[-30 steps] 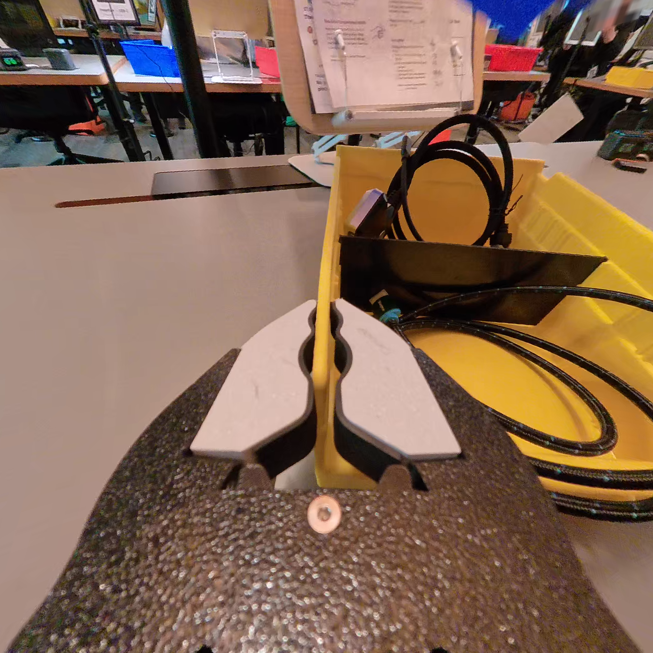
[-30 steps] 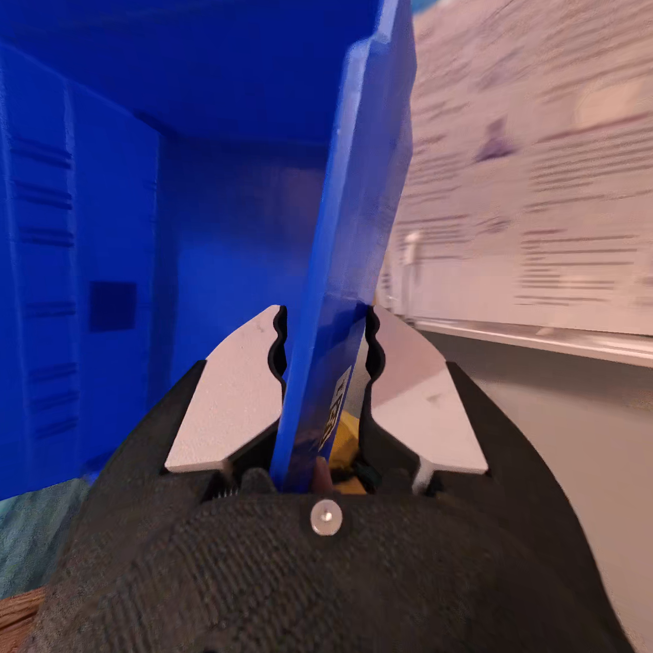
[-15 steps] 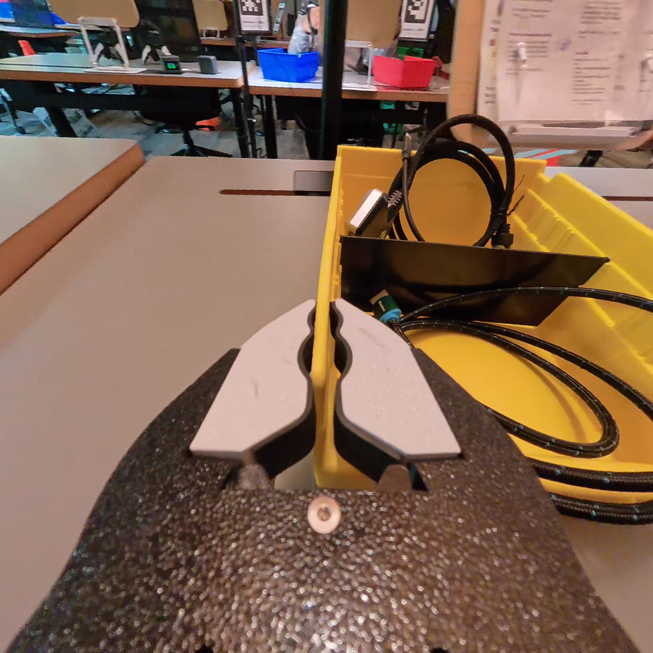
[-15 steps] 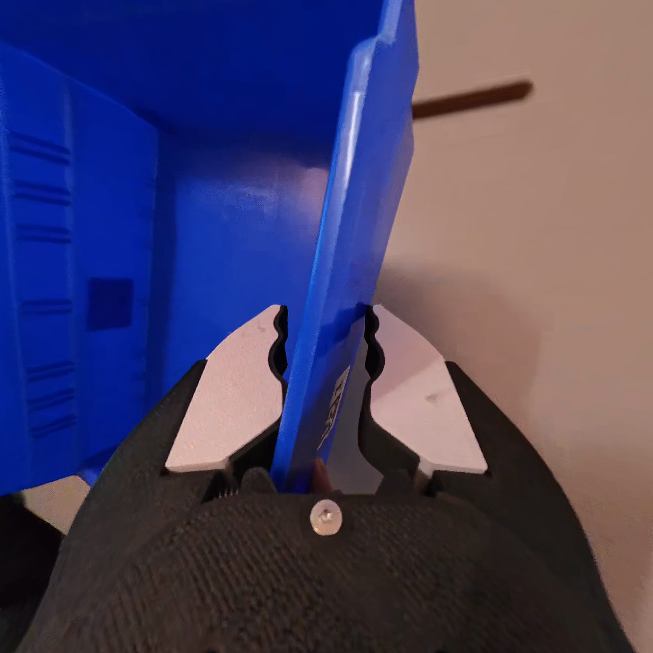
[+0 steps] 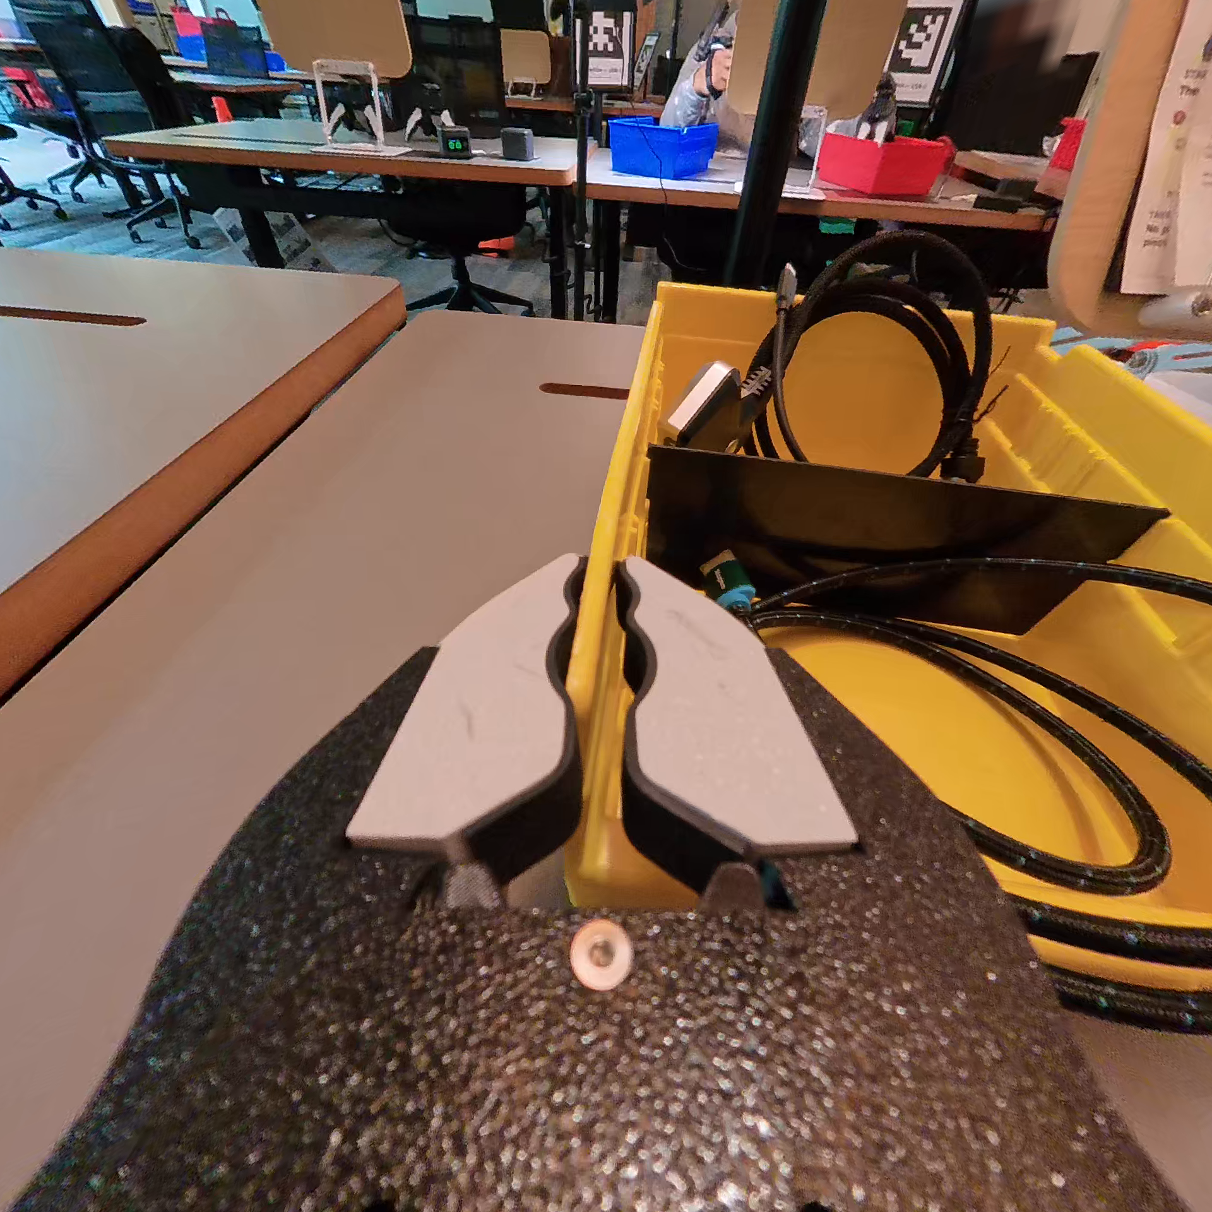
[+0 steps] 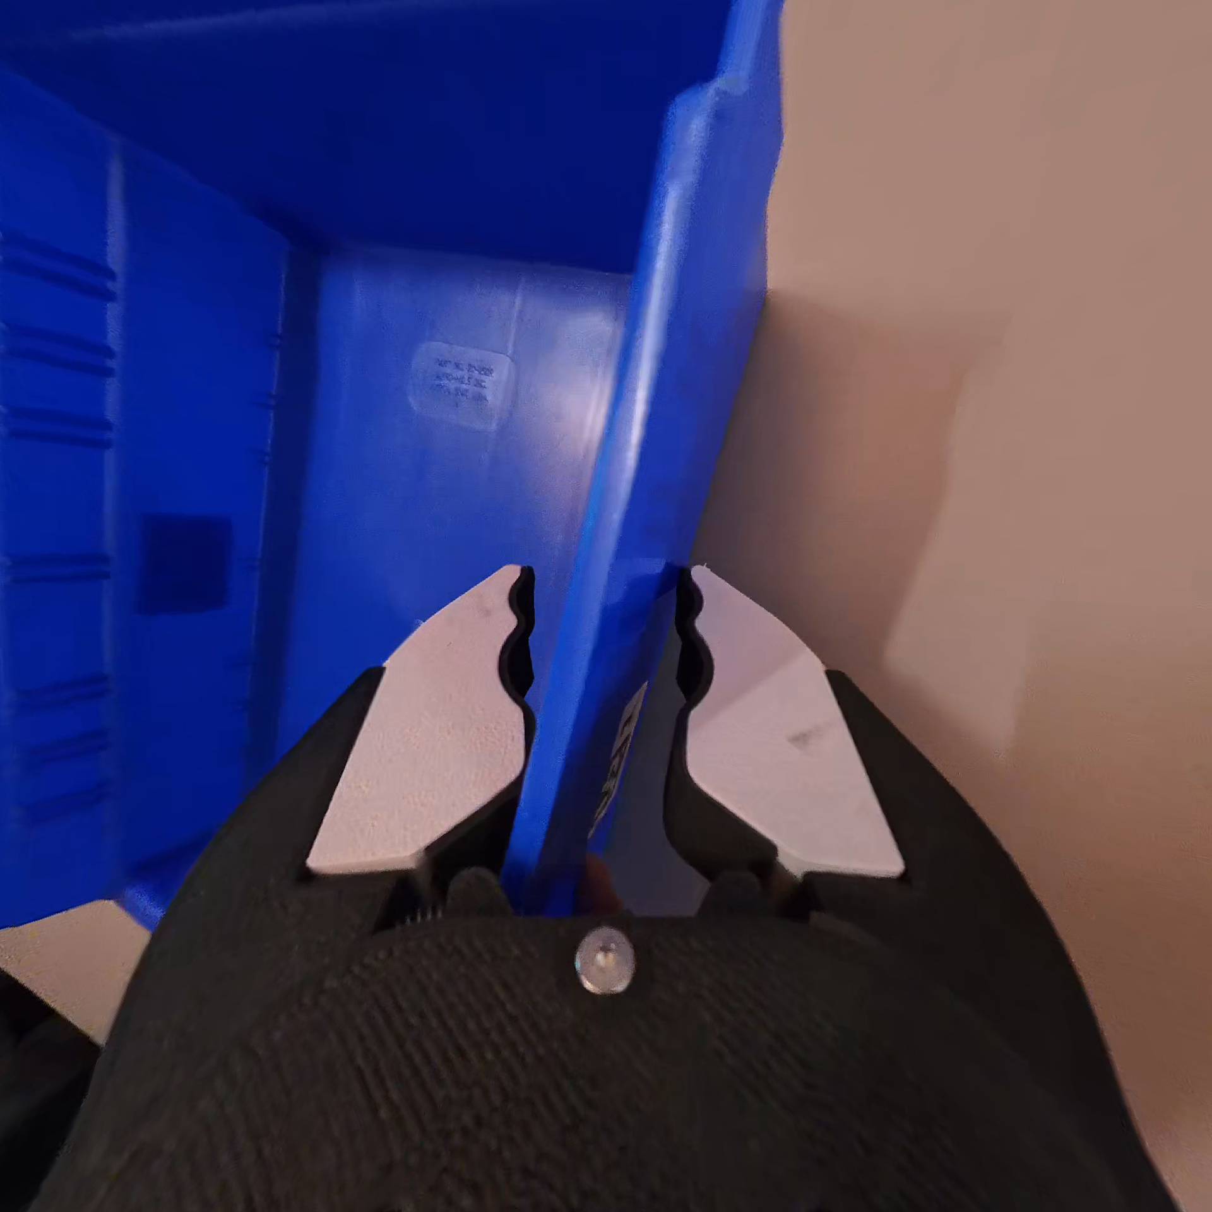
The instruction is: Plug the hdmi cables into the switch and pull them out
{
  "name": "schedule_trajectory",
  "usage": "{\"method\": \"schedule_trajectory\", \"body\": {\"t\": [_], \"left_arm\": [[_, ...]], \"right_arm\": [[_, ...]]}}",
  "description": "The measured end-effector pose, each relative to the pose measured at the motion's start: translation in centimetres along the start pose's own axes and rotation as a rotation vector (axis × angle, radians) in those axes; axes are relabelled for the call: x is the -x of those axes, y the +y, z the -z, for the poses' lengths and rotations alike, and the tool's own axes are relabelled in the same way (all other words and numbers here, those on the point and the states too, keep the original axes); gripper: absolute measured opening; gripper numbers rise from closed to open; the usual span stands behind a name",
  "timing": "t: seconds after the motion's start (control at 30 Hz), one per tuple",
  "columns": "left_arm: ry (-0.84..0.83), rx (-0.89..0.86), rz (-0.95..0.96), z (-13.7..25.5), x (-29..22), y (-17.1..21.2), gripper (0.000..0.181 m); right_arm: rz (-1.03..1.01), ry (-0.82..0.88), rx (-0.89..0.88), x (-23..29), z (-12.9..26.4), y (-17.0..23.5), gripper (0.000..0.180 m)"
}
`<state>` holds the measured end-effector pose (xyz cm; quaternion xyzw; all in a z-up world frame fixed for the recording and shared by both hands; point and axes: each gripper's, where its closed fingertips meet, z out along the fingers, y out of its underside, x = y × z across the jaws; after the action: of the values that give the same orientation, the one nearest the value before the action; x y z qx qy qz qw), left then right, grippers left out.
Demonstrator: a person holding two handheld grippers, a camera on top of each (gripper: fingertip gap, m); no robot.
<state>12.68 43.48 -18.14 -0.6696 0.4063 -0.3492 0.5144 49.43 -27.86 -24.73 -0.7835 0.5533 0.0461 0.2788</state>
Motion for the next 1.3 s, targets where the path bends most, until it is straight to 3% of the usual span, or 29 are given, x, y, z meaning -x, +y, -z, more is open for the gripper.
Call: {"method": "schedule_trajectory", "body": {"t": [0.13, 0.3, 0.5, 0.57, 0.67, 0.87, 1.0, 1.07, 1.13, 1.23, 1.3], "left_arm": [[-0.024, -0.002, 0.012, -0.7, 0.1, -0.2, 0.007], [-0.061, 0.008, -0.002, -1.5, 0.3, -0.3, 0.009], [-0.017, 0.088, -0.086, -1.2, 0.1, -0.5, 0.014], [0.008, 0.062, -0.169, -0.7, -0.3, -2.2, 0.021], [0.075, 0.033, -0.26, -0.4, -1.7, -5.3, 0.021], [0.265, 0.269, -0.396, -3.4, -5.6, -6.7, 0.026], [0.327, 0.444, -0.584, -6.3, -6.9, -5.8, 0.026], [0.378, 0.523, -0.549, -7.4, -7.9, -5.3, 0.027], [0.416, 0.641, -0.419, -8.3, -8.8, -4.3, 0.028], [0.354, 0.837, -0.197, -9.9, -8.8, -2.6, 0.029], [0.325, 0.901, -0.07, -11.0, -9.1, -1.7, 0.029]], "right_arm": [[0.094, -0.018, -0.057, 1.1, -1.4, -2.8, 0.043], [0.301, 0.125, -0.092, 1.0, -1.3, -4.7, 0.052], [0.469, 0.396, -0.348, 2.5, 7.5, -7.6, 0.076], [0.472, 0.325, -0.484, 6.3, 10.4, -6.6, 0.081], [0.487, 0.075, -0.622, 14.1, 12.0, -2.4, 0.084], [0.612, -0.297, -0.618, 26.1, 6.9, 7.3, 0.073], [0.702, -0.299, -0.591, 29.3, 4.4, 8.0, 0.074], [0.714, -0.319, -0.678, 30.4, 4.3, 7.7, 0.07], [0.726, -0.406, -0.62, 31.5, 3.0, 8.8, 0.069], [0.745, -0.384, -0.572, 31.3, 2.0, 9.2, 0.063], [0.743, -0.403, -0.593, 31.7, 2.4, 9.2, 0.069]]}}
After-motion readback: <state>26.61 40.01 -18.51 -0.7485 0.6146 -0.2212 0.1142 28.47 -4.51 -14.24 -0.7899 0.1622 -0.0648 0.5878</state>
